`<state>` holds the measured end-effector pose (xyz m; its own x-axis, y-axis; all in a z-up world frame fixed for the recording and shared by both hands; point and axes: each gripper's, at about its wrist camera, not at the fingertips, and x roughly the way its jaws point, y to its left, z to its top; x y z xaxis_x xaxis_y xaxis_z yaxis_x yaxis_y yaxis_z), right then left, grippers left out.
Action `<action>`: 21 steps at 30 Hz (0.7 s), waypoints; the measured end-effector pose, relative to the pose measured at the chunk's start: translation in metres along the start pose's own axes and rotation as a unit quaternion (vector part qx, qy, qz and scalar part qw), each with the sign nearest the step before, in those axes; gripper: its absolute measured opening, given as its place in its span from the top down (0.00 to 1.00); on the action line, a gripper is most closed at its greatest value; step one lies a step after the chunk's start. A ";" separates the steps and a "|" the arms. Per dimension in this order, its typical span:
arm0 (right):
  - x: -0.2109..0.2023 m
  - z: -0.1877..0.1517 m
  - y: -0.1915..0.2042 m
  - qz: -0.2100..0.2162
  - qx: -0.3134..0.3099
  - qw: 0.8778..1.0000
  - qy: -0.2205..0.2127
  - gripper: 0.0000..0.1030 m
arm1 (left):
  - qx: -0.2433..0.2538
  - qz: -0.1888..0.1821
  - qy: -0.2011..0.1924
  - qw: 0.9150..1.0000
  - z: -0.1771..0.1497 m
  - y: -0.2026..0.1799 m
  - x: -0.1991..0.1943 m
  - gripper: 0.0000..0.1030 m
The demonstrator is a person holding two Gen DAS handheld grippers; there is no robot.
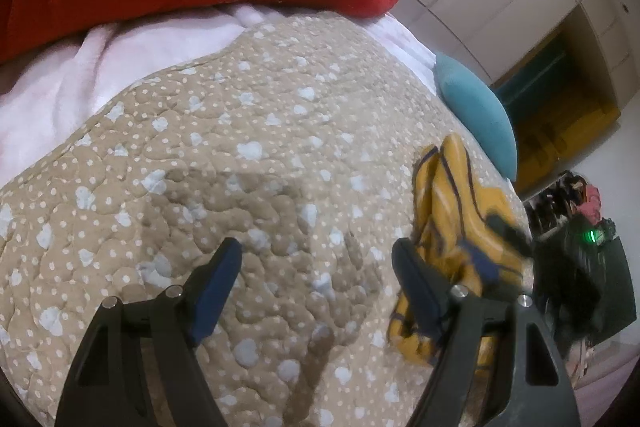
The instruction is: Fold small clothes
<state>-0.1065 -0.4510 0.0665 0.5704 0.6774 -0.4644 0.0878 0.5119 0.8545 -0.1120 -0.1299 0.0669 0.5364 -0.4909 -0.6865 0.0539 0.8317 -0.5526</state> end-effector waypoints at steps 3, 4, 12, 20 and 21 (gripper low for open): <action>0.002 -0.029 0.012 0.026 -0.026 0.998 0.054 0.51 | -0.003 -0.002 0.000 1.000 0.002 0.000 0.000 0.26; 0.007 -0.037 0.013 0.036 -0.022 0.995 0.086 0.50 | -0.001 0.000 -0.001 1.000 0.002 -0.001 0.000 0.26; -0.012 0.024 0.020 0.055 -0.017 0.998 0.039 0.35 | 0.054 0.018 -0.016 0.998 -0.005 -0.022 0.000 0.26; 0.016 0.127 -0.007 -0.005 0.019 1.000 0.016 0.36 | 0.080 0.032 -0.010 0.996 -0.008 -0.029 0.010 0.26; 0.009 0.136 -0.012 -0.001 0.033 0.999 -0.002 0.36 | 0.084 0.034 -0.011 0.996 -0.008 -0.031 0.010 0.26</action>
<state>0.0087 -0.5226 0.0839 0.5731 0.6747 -0.4652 0.1422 0.4772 0.8672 -0.1150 -0.1624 0.0729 0.5621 -0.4277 -0.7079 0.1557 0.8953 -0.4173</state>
